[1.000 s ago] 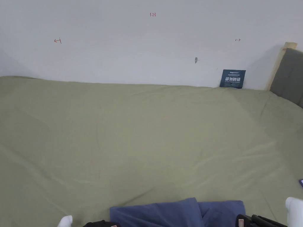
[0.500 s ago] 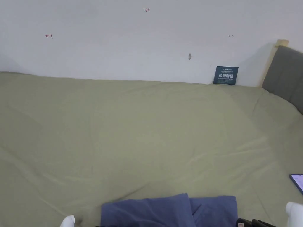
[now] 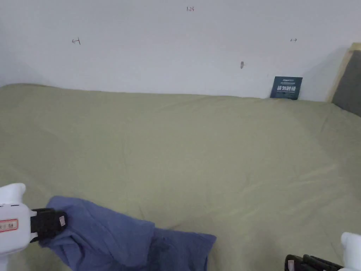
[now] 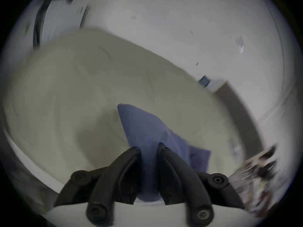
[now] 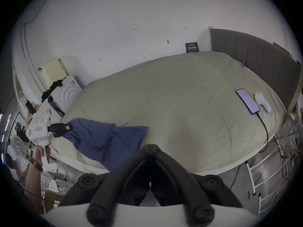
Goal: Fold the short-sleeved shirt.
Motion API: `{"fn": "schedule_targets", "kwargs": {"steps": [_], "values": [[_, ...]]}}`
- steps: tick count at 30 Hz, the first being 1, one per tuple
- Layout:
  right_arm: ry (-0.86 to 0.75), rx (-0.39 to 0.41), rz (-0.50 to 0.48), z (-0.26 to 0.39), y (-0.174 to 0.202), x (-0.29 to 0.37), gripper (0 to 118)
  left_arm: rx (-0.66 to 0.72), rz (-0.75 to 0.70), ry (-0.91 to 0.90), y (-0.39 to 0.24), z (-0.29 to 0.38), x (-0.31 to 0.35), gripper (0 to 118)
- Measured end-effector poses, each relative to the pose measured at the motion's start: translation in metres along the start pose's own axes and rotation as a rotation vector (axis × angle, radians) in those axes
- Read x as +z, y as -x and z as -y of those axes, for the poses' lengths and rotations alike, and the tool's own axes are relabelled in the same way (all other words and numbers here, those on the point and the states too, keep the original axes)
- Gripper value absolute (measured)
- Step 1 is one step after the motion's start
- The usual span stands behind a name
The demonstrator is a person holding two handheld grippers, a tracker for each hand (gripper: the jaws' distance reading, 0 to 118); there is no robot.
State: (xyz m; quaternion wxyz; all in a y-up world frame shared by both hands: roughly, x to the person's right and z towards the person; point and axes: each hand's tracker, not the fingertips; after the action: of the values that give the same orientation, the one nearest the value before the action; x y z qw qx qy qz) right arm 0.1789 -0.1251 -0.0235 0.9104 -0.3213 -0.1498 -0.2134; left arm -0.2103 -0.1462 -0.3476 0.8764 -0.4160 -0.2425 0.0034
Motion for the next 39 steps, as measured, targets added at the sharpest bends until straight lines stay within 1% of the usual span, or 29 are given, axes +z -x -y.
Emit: {"fn": "schedule_targets", "kwargs": {"steps": [1, 2, 3, 5, 8, 9, 11, 14, 16, 17, 19, 20, 21, 22, 23, 24, 28, 29, 31, 32, 33, 34, 35, 36, 38, 39], "values": [[0.002, 0.007, -0.01, 0.0, 0.003, -0.002, 2, -0.102, -0.055, -0.001, -0.012, -0.004, 0.007, 15], [0.008, 0.012, -0.017, -0.001, 0.007, -0.005, 2, -0.19, -0.065, 0.026, -0.026, -0.008, 0.011, 15], [0.012, 0.017, -0.021, -0.001, 0.01, -0.008, 2, -0.246, -0.071, 0.054, -0.044, -0.008, 0.011, 15], [0.021, 0.025, -0.035, 0.001, 0.015, -0.011, 2, -0.362, -0.028, 0.091, -0.083, -0.001, 0.007, 15], [0.031, 0.034, -0.044, 0.003, 0.019, -0.01, 2, -0.545, -0.04, 0.181, -0.143, 0.019, -0.016, 15], [0.033, 0.037, -0.044, 0.003, 0.019, -0.008, 2, -0.579, -0.032, 0.216, -0.156, 0.028, -0.029, 15], [0.03, 0.036, -0.042, 0.004, 0.018, -0.004, 2, -0.595, 0.011, 0.266, -0.176, 0.043, -0.051, 15], [0.024, 0.026, -0.014, 0.006, 0.013, 0.001, 2, -0.546, 0.1, 0.334, -0.198, 0.058, -0.069, 21], [0.022, 0.019, -0.005, 0.007, 0.008, 0.001, 2, -0.498, 0.178, 0.359, -0.204, 0.059, -0.073, 23], [0.024, 0.01, 0.0, 0.007, 0.005, 0.0, 2, -0.458, 0.229, 0.364, -0.205, 0.058, -0.074, 23], [0.026, -0.003, 0.006, 0.009, 0.003, -0.001, 2, -0.402, 0.316, 0.369, -0.208, 0.055, -0.075, 27], [0.027, -0.006, 0.004, 0.011, 0.002, -0.001, 2, -0.341, 0.349, 0.371, -0.204, 0.053, -0.075, 28], [0.03, -0.008, 0.001, 0.011, 0.002, -0.001, 2, -0.297, 0.385, 0.377, -0.202, 0.05, -0.074, 32], [0.031, -0.009, -0.003, 0.012, 0.002, -0.002, 2, -0.244, 0.437, 0.389, -0.199, 0.047, -0.075, 40], [0.032, -0.01, -0.01, 0.014, 0.002, -0.002, 2, -0.177, 0.483, 0.393, -0.192, 0.045, -0.076, 54], [0.035, -0.011, -0.019, 0.015, 0.002, -0.002, 2, -0.153, 0.484, 0.388, -0.187, 0.043, -0.075, 70], [0.047, -0.005, -0.031, 0.019, 0.004, -0.004, 2, -0.136, 0.456, 0.344, -0.171, 0.029, -0.064, 69], [0.051, -0.005, -0.032, 0.02, 0.004, -0.005, 2, -0.119, 0.472, 0.338, -0.164, 0.026, -0.062, 69], [0.059, -0.01, -0.028, 0.022, 0.002, -0.007, 2, -0.045, 0.532, 0.297, -0.154, 0.025, -0.063, 69], [0.064, -0.009, -0.027, 0.023, 0.002, -0.008, 2, 0.005, 0.555, 0.273, -0.145, 0.026, -0.066, 69], [0.066, -0.01, -0.025, 0.025, 0.001, -0.007, 2, 0.05, 0.582, 0.251, -0.137, 0.03, -0.073, 63], [0.066, -0.011, -0.025, 0.026, 0.0, -0.007, 2, 0.095, 0.621, 0.251, -0.134, 0.035, -0.081, 46], [0.065, -0.013, -0.026, 0.027, -0.001, -0.004, 2, 0.131, 0.639, 0.263, -0.128, 0.043, -0.093, 21], [0.061, -0.017, -0.028, 0.027, -0.002, -0.003, 2, 0.14, 0.644, 0.294, -0.127, 0.052, -0.106, 5], [0.051, -0.025, -0.033, 0.028, -0.004, 0.0, 2, 0.128, 0.593, 0.319, -0.128, 0.073, -0.125, 5], [0.046, -0.028, -0.033, 0.028, -0.004, 0.001, 2, 0.125, 0.599, 0.356, -0.129, 0.086, -0.135, 5]]}}
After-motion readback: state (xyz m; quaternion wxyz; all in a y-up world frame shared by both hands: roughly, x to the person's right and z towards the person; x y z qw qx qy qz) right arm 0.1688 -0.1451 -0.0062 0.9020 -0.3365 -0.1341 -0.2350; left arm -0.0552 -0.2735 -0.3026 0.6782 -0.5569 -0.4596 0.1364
